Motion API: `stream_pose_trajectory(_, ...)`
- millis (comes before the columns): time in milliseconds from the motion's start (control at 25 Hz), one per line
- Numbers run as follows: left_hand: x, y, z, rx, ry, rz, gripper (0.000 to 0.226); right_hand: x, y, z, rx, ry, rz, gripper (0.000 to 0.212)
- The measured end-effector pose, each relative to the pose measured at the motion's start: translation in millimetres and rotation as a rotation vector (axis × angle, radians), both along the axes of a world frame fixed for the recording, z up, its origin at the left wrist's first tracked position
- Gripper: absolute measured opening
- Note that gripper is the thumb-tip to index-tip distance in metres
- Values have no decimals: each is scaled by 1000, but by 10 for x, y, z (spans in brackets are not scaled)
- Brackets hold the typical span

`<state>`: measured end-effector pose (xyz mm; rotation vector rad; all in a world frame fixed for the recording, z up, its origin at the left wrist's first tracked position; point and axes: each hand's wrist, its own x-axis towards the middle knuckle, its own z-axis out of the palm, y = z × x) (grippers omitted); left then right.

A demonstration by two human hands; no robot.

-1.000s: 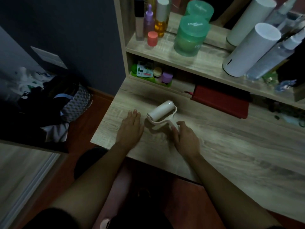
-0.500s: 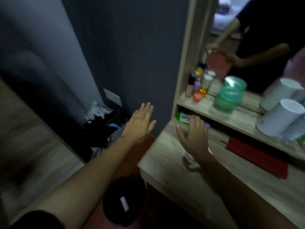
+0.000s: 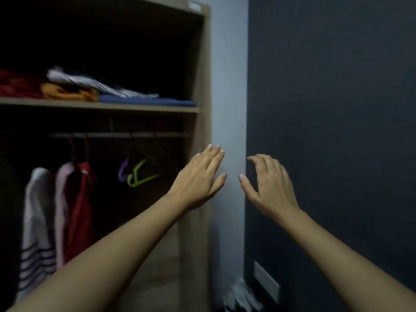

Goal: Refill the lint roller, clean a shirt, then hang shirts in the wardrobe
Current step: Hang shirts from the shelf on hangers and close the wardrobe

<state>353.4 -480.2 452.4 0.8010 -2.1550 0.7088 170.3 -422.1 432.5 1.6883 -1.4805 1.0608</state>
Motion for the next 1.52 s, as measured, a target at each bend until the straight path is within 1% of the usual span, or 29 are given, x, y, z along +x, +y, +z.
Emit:
stream_pose_trajectory(160, 1134, -400, 634, -163, -79, 88, 59, 987, -640, 661, -127, 110, 57, 52)
stream_pose_trajectory(320, 1965, -661, 1071, -297, -139, 169, 59, 1666, -1119, 1121, -253, 220, 82, 48)
stream_pose_trajectory(440, 2450, -952, 1387, -372, -139, 221, 59, 1980, -1474, 1425, -276, 315, 68, 44)
stream_pose_trajectory(520, 2685, -1153, 1575, -383, -142, 252, 56, 2092, -1699, 1616, -267, 375, 68, 39)
stream_pose_trajectory(640, 2892, -1410, 1850, -440, -131, 340, 41, 2218, -1989, 1859, -213, 441, 84, 28)
stream_pose_trajectory(680, 2921, -1488, 1947, -441, -105, 370, 38, 2258, -2100, 1931, -204, 453, 101, 27)
stream_pose_trajectory(720, 2939, -1569, 2037, -396, -68, 399, 40, 2299, -2204, 1990, -190, 457, 117, 28)
stream_pose_trajectory(800, 2954, -1760, 2210, -248, -17, 463, 54, 2374, -2386, 2100, -164, 425, 150, 36)
stream_pose_trajectory(840, 2939, -1848, 2292, -169, -30, 529, 60, 2402, -2458, 2148, -152, 397, 168, 39)
stream_pose_trajectory(880, 2917, -1926, 2354, -136, -64, 595, 64, 2427, -2515, 2192, -129, 375, 179, 42)
stream_pose_trajectory(920, 2891, -1998, 2400, -122, -110, 659, 64, 2451, -2565, 2241, -98, 361, 185, 45)
stream_pose_trajectory(1000, 2855, -2102, 2471, -142, -178, 771, 50, 2490, -2656, 2374, -11, 342, 199, 52)
stream_pose_trajectory(1040, 2846, -2113, 2511, -150, -165, 776, 40, 2510, -2687, 2456, 45, 335, 213, 57)
stream_pose_trajectory(1080, 2843, -2105, 2546, -143, -92, 721, 33, 2526, -2712, 2542, 106, 330, 228, 62)
stream_pose_trajectory(1120, 2846, -2086, 2580, -124, 21, 629, 28, 2538, -2732, 2626, 159, 326, 244, 66)
stream_pose_trajectory(1160, 2852, -2060, 2609, -102, 132, 542, 25, 2551, -2755, 2698, 198, 316, 259, 70)
stream_pose_trajectory(1200, 2858, -2046, 2632, -103, 205, 486, 24, 2563, -2785, 2749, 225, 305, 268, 73)
stream_pose_trajectory(1240, 2864, -2041, 2651, -126, 230, 467, 23, 2575, -2819, 2785, 243, 298, 268, 75)
stream_pose_trajectory(1320, 2907, -2056, 2665, -149, 207, 470, 21, 2613, -2913, 2813, 266, 287, 230, 78)
stream_pose_trajectory(1400, 2961, -2072, 2684, -112, 145, 439, 21, 2641, -3041, 2828, 279, 287, 169, 79)
stream_pose_trajectory(1440, 2981, -2076, 2699, -94, 97, 442, 23, 2659, -3108, 2840, 299, 290, 149, 77)
stream_pose_trajectory(1520, 3003, -2093, 2717, -105, -53, 542, 29, 2721, -3235, 2855, 345, 301, 155, 72)
